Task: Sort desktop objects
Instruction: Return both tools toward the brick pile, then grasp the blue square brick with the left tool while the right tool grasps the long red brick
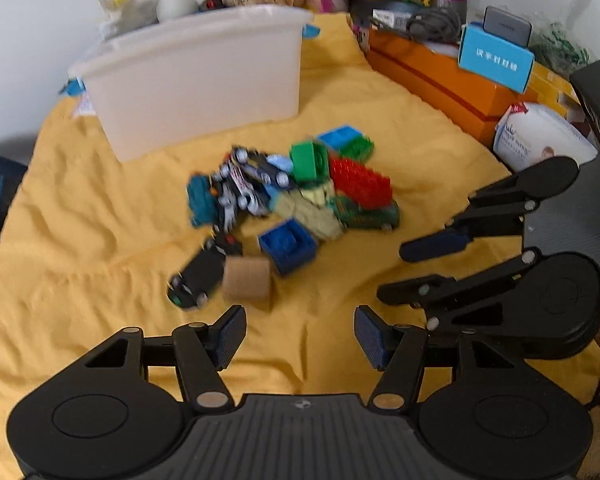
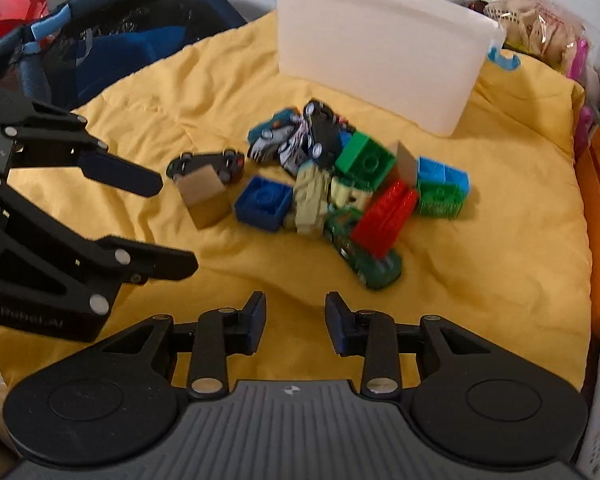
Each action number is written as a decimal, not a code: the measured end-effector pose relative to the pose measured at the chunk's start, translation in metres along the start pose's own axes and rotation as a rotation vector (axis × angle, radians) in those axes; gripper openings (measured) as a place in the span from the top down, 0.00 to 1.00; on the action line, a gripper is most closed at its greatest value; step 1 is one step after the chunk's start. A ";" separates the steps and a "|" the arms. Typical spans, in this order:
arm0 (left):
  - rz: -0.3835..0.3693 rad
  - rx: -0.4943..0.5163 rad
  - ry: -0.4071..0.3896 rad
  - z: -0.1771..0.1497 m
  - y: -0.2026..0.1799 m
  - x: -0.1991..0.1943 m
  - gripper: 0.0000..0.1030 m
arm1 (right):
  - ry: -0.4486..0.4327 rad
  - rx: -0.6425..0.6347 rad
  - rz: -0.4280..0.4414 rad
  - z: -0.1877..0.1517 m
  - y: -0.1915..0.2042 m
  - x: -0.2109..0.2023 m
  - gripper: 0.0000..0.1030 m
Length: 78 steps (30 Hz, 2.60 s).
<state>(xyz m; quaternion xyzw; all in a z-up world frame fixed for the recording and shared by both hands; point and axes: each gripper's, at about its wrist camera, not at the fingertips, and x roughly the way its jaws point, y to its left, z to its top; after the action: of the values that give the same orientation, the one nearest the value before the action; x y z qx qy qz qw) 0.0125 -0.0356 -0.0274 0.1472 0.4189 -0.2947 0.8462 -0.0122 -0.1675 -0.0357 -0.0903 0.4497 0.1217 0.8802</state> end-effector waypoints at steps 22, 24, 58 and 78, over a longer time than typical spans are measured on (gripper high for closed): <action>-0.016 0.016 0.049 -0.020 -0.014 0.002 0.38 | -0.067 0.211 -0.105 0.037 -0.039 0.001 0.41; -0.013 -0.002 0.051 -0.022 -0.013 0.002 0.38 | -0.051 0.217 -0.093 0.039 -0.042 0.011 0.48; 0.090 -0.277 0.043 0.047 -0.002 0.048 0.47 | 0.007 0.103 0.004 -0.055 -0.030 -0.040 0.74; 0.092 -0.359 0.014 0.048 0.016 0.058 0.65 | 0.018 0.114 -0.007 -0.059 -0.025 -0.034 0.72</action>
<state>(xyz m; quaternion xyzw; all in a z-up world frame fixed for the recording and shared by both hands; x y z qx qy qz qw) 0.0801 -0.0689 -0.0442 0.0149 0.4633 -0.1752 0.8686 -0.0697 -0.2116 -0.0406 -0.0426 0.4634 0.0920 0.8803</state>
